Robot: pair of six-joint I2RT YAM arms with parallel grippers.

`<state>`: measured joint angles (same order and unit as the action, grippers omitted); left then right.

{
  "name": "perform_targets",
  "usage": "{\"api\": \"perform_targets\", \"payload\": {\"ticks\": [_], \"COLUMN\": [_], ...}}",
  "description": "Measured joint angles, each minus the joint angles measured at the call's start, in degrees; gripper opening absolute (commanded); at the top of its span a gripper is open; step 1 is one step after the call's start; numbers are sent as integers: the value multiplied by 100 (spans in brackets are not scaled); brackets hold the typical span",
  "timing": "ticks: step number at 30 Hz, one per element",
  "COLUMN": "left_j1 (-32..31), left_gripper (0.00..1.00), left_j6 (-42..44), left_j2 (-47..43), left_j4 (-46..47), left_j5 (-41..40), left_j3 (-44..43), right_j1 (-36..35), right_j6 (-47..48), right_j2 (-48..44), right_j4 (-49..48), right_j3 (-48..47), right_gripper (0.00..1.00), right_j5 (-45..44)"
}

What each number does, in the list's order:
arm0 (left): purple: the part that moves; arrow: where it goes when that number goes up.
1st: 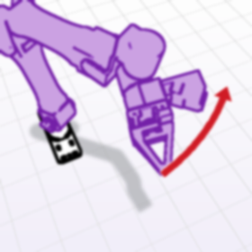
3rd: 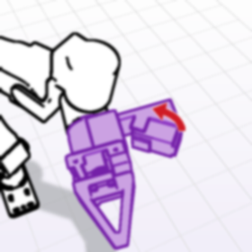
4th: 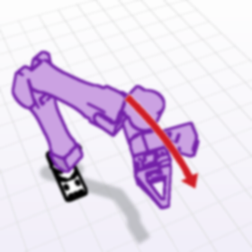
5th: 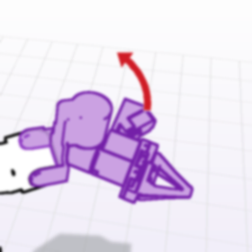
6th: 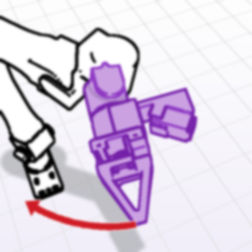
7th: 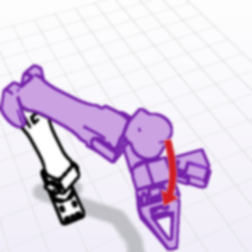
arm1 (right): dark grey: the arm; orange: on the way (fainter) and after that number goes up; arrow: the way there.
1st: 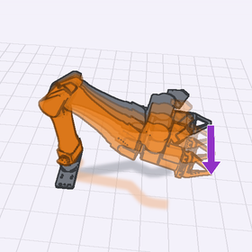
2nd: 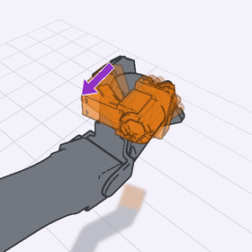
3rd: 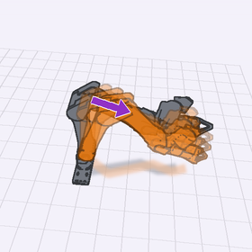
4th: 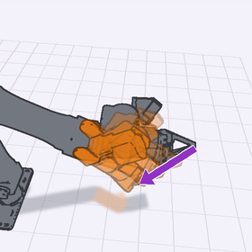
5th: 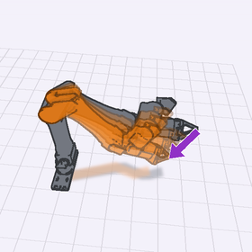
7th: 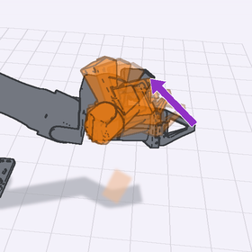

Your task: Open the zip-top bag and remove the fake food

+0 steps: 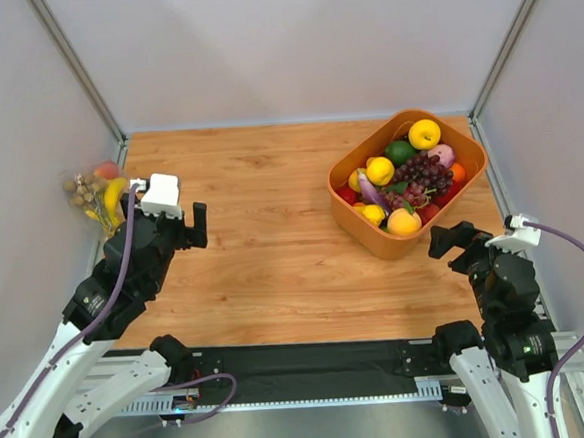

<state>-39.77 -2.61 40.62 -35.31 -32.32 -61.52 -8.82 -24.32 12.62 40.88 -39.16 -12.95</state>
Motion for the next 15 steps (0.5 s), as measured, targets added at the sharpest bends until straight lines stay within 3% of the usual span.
{"api": "perform_targets", "payload": {"ticks": [15], "left_j1": [0], "left_gripper": [99], "left_j6": [118], "left_j2": [313], "left_j4": [168], "left_j5": [-195], "left_j3": [168], "right_j1": [0], "right_j6": [17], "right_j2": [4], "right_j4": [-2], "right_j3": [0], "right_gripper": [100], "right_j5": [7]}}
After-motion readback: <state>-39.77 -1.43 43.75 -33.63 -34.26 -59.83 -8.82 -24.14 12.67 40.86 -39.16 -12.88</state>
